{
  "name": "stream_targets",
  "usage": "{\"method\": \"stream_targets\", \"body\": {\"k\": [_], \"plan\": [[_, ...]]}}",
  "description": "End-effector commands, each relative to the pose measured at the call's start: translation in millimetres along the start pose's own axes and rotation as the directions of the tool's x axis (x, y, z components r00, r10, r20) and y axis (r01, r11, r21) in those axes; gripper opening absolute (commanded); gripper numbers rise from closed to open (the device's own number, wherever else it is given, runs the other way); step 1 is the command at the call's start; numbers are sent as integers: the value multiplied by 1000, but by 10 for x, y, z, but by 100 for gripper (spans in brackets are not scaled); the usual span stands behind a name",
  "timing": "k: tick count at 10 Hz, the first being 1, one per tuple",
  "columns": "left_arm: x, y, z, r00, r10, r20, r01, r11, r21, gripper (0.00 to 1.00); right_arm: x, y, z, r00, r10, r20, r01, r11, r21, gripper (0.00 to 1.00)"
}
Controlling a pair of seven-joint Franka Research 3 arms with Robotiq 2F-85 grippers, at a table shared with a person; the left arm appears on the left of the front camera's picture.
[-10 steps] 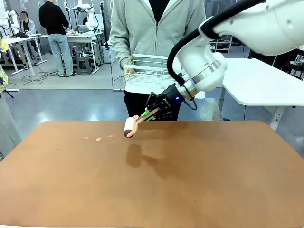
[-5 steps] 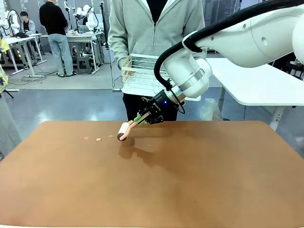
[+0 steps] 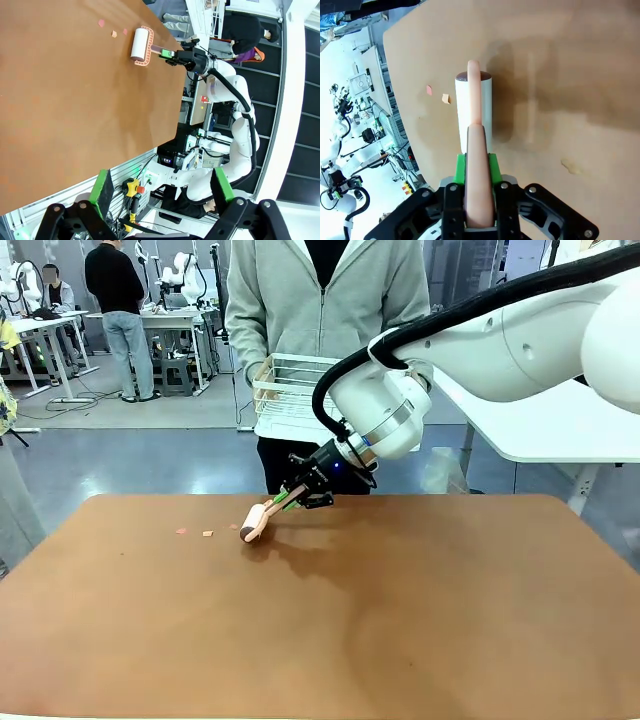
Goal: Clean the table.
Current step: Clean the table with the Lint Roller when the human lifts the Dish drying rack.
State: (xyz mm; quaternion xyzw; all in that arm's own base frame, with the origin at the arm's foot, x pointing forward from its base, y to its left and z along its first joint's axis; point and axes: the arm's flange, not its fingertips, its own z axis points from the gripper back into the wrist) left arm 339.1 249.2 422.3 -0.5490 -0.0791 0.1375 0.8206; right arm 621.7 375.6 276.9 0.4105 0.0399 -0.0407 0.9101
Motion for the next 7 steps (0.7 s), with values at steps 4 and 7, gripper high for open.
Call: {"method": "stream_targets", "body": {"k": [4, 7], "plan": [[-9, 5, 23, 1000, -6, 5, 6, 1000, -1, 100, 57, -79, -275, 995, 96, 2, -96, 995, -10, 21], [-9, 5, 23, 1000, -6, 5, 6, 1000, -1, 100, 68, 33, -689, 991, 96, -94, -98, 995, -24, 21]]}}
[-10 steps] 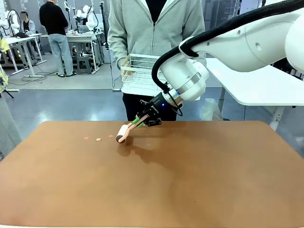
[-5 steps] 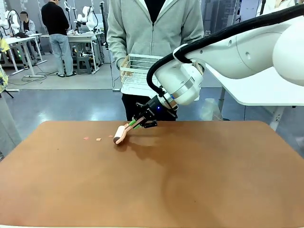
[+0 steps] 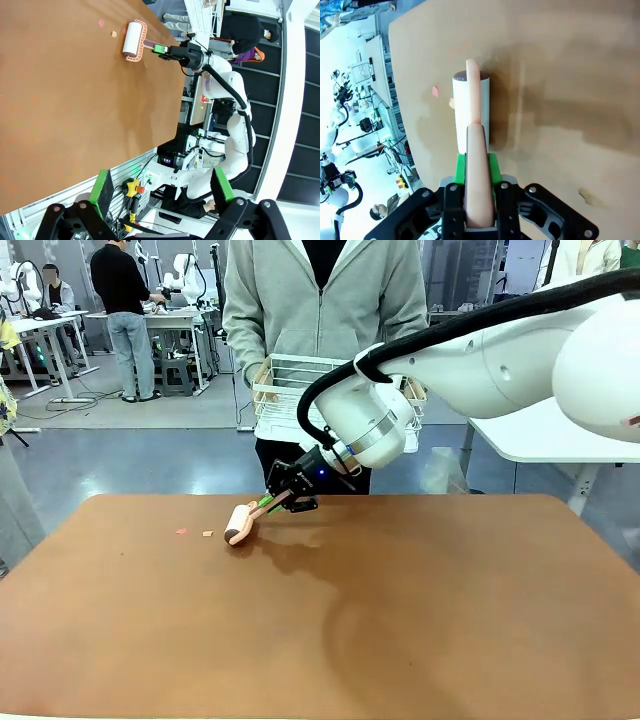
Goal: Clean the table.
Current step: Clean the table with the Lint Roller when the human lifts the Dish drying rack.
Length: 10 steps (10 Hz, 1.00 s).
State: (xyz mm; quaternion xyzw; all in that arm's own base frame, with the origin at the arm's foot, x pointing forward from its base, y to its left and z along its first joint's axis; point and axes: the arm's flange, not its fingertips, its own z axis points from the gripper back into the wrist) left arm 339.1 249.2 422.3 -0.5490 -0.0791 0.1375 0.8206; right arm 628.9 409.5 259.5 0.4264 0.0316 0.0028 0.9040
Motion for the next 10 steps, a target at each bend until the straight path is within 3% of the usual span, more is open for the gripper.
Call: {"method": "stream_targets", "body": {"k": [1, 5, 10], "plan": [[-9, 5, 23, 1000, -6, 5, 6, 1000, -1, 100, -3, 25, -474, 995, 19, -102, -25, 998, -54, 21], [-9, 5, 23, 1000, -6, 5, 6, 1000, -1, 100, 28, 635, -1132, 970, 3, -242, -29, 994, -105, 21], [-9, 5, 23, 1000, -6, 5, 6, 1000, -1, 100, 155, 1055, -1463, 956, 26, -292, -47, 997, -66, 21]]}}
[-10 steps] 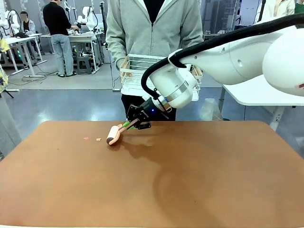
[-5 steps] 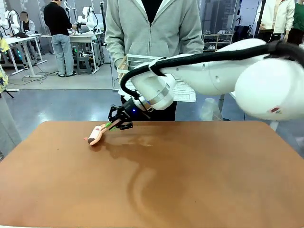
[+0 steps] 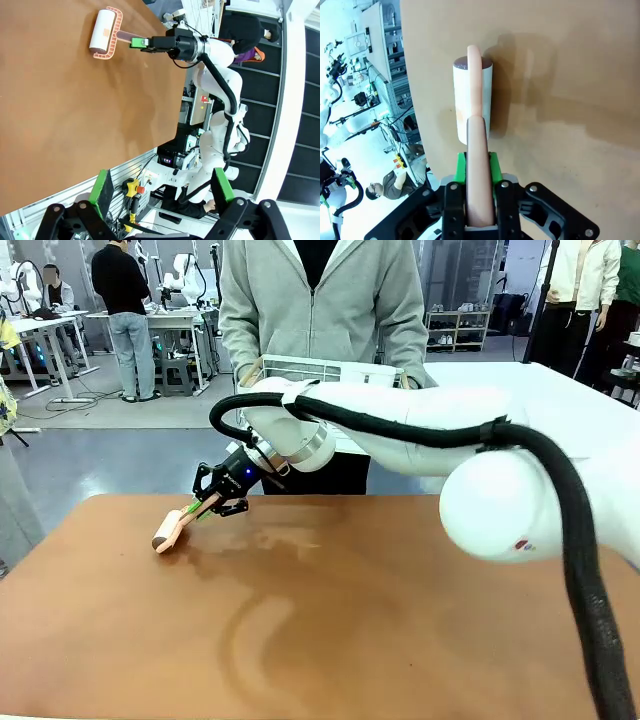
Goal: Clean the table.
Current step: Clean the table with the Lint Roller when the human lifts the Dish drying rack.
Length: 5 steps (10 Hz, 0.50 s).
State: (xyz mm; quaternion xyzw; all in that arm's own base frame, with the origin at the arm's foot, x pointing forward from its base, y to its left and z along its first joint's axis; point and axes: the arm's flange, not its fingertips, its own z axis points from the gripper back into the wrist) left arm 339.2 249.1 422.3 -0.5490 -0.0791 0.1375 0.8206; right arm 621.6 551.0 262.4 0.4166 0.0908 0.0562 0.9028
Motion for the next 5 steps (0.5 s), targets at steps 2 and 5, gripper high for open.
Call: {"method": "stream_targets", "body": {"k": [2, 5], "plan": [[-9, 5, 23, 1000, -6, 5, 6, 1000, -1, 100, 284, 200, -91, 997, 6, -80, -5, 1000, 3, 21], [-9, 5, 23, 1000, -6, 5, 6, 1000, -1, 100, 56, 469, 865, 993, 75, -93, -65, 991, 114, 21]]}}
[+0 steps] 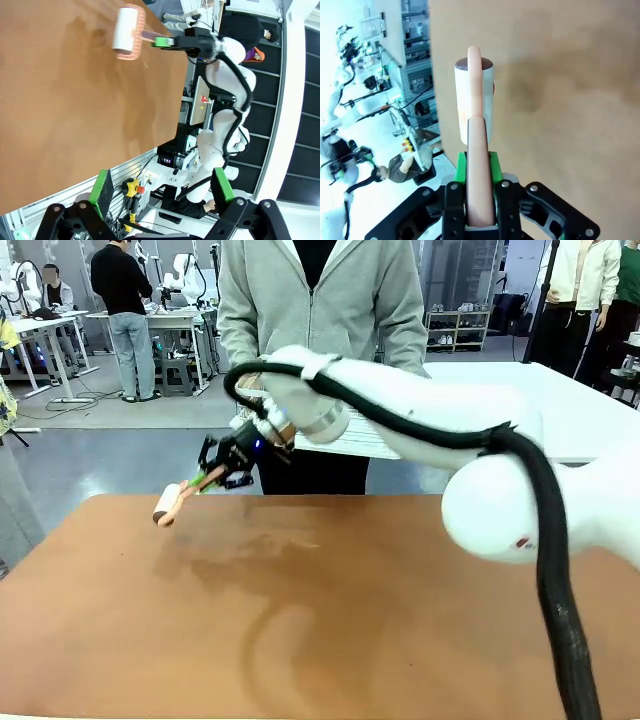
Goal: Clean the table.
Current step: Clean the table with the Lint Roller when the human lifts the Dish drying rack.
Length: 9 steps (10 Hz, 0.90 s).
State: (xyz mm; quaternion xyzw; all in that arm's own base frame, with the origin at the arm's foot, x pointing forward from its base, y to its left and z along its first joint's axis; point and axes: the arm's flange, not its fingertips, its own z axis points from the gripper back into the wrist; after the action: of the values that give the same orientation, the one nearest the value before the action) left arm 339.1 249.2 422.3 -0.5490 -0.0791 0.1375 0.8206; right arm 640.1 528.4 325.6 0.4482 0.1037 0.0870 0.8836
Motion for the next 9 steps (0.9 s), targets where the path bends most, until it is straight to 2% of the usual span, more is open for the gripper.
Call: {"method": "stream_targets", "body": {"k": [1, 4, 6, 8, 9], "plan": [[-9, 5, 23, 1000, -6, 5, 6, 1000, -1, 100, -170, 253, 576, 997, 46, -59, -47, 999, -21, 21], [-9, 5, 23, 1000, -6, 5, 6, 1000, -1, 100, -688, 282, 1266, 989, 16, -148, -45, 979, -200, 21], [-9, 5, 23, 1000, -6, 5, 6, 1000, -1, 100, -1040, 205, 1609, 968, -41, -248, -44, 943, -329, 21], [-9, 5, 23, 1000, -6, 5, 6, 1000, -1, 100, -1362, 117, 2065, 970, -91, -224, -4, 920, -392, 21], [-9, 5, 23, 1000, -6, 5, 6, 1000, -1, 100, -1488, 69, 2286, 969, -125, -213, 13, 885, -465, 21]]}}
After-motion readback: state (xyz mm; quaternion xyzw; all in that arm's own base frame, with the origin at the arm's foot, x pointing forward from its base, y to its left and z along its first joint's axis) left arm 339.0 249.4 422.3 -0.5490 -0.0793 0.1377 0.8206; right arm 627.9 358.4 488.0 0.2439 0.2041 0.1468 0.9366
